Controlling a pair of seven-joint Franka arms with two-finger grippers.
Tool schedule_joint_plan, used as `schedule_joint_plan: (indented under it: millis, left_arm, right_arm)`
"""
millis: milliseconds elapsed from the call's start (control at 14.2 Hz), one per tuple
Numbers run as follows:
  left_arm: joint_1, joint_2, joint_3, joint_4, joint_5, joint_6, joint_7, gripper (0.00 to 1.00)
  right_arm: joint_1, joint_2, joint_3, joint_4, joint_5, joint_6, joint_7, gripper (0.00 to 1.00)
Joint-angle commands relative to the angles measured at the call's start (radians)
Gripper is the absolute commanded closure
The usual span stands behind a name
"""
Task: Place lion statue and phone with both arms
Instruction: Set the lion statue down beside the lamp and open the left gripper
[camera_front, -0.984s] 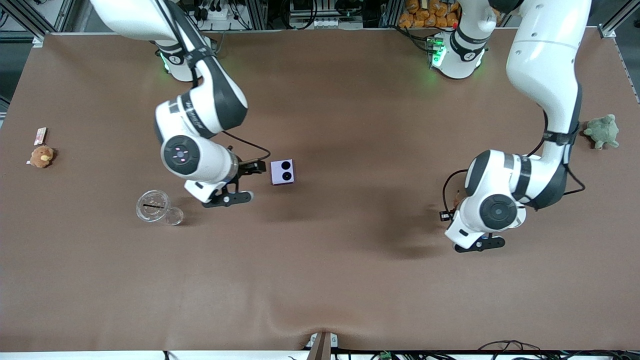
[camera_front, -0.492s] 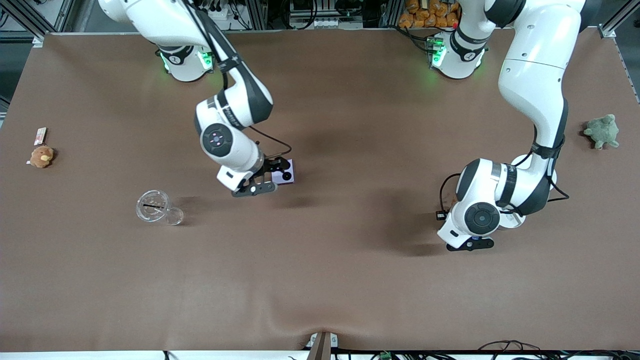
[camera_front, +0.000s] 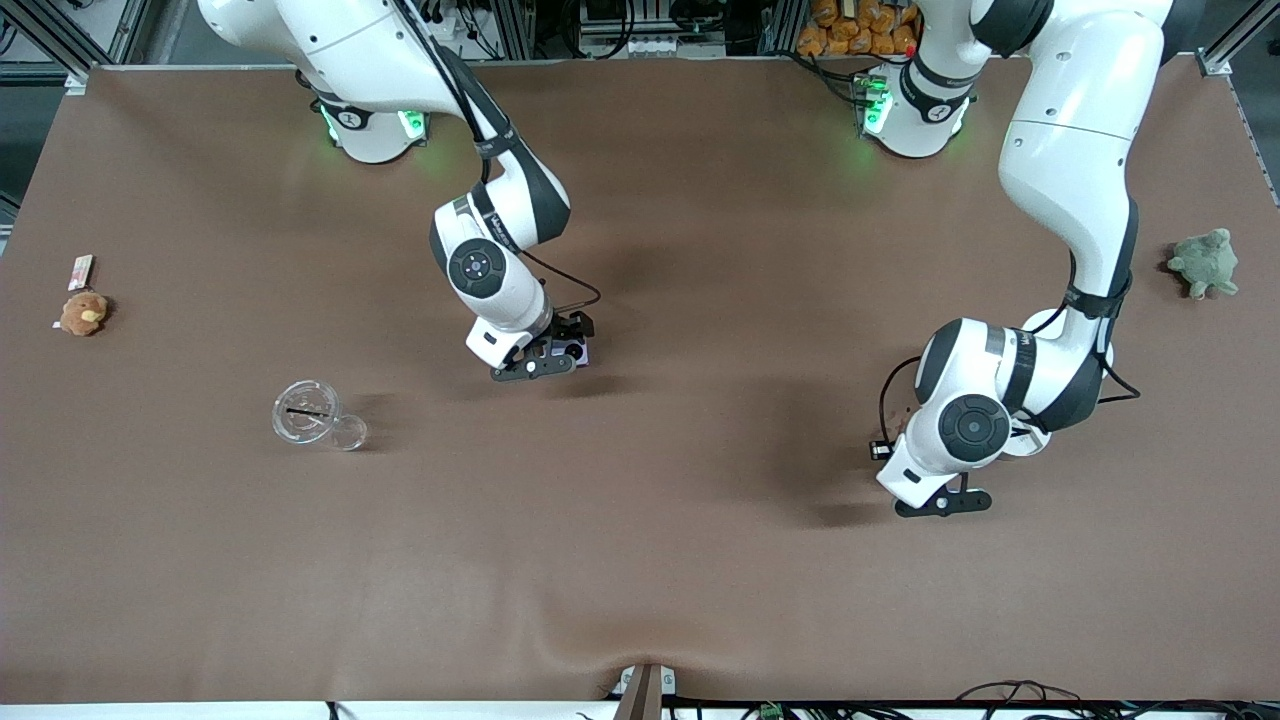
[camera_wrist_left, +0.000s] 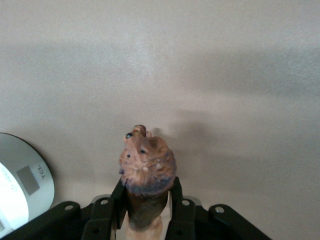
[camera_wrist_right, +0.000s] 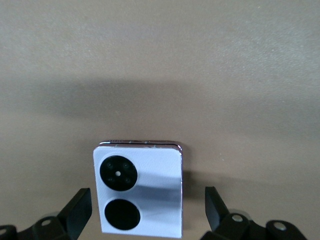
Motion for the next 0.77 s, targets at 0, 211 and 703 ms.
schedule_joint_plan:
  millis: [0,211,703]
  left_arm:
    - [-0.011,-0.003,-0.003,-0.01,0.004,0.015,-0.028,1.0]
    - [-0.011,0.0,-0.006,-0.02,0.003,0.015,-0.032,0.52]
    - [0.0,-0.039,-0.006,-0.025,0.004,0.008,-0.012,0.0]
  right_arm:
    - [0.025,0.001,-0.01,-0.014,0.03,0.025,0.022,0.0]
    - [0.036,0.012,-0.01,-0.012,0.028,0.03,0.043,0.0]
    - [0.068,0.042,-0.011,-0.011,0.025,0.067,0.048,0.0]
